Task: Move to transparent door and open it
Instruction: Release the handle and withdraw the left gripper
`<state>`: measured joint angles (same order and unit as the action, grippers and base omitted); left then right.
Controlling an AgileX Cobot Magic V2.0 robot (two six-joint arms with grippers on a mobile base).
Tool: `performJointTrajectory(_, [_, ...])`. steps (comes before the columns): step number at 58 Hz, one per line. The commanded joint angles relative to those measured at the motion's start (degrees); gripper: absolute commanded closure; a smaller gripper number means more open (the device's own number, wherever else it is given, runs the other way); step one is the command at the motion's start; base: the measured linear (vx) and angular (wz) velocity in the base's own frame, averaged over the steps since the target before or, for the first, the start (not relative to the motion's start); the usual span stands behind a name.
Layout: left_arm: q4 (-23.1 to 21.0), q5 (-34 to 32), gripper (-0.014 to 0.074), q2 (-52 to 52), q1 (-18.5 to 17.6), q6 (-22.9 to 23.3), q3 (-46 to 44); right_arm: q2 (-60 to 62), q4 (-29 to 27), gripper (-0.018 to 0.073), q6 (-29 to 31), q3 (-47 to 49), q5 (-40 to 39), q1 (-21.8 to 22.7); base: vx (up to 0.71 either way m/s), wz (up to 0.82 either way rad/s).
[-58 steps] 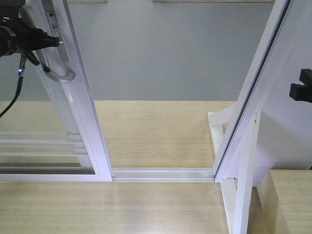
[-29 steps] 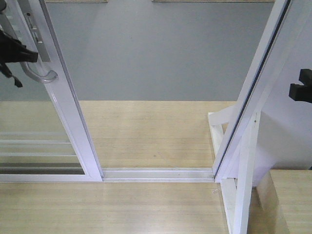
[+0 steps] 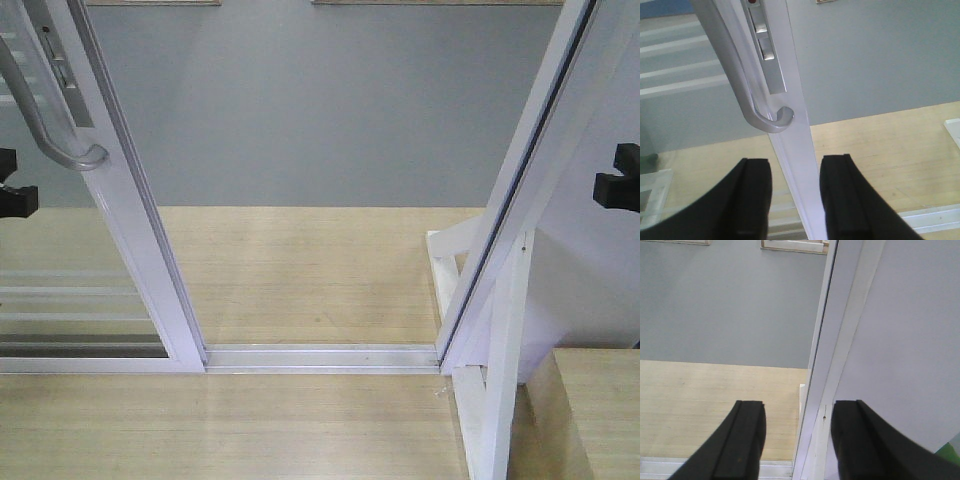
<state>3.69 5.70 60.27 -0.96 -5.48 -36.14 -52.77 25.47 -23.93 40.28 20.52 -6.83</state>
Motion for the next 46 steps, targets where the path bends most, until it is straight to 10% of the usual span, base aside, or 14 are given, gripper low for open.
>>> performJointTrajectory(1, [-0.62, -4.6, 0.0224, -2.53, -0.29, 0.41, -0.03, 0.56, 1.15, 0.0174, 0.62, 1.68, -3.71, 0.36, 0.0, 0.0])
performJointTrajectory(26, [-0.61, -5.15, 0.0259, -10.34, -0.27, 0.45, 7.05, 0.56, 1.15, 0.0174, 0.62, 1.68, -3.08, 0.36, 0.0, 0.0])
performJointTrajectory(46, [-0.89, -9.88, 0.0606, -36.82, -0.27, 8.57, 20.8, 0.56, 1.15, 0.0174, 0.62, 1.68, -2.88, 0.32, 0.0, 0.0])
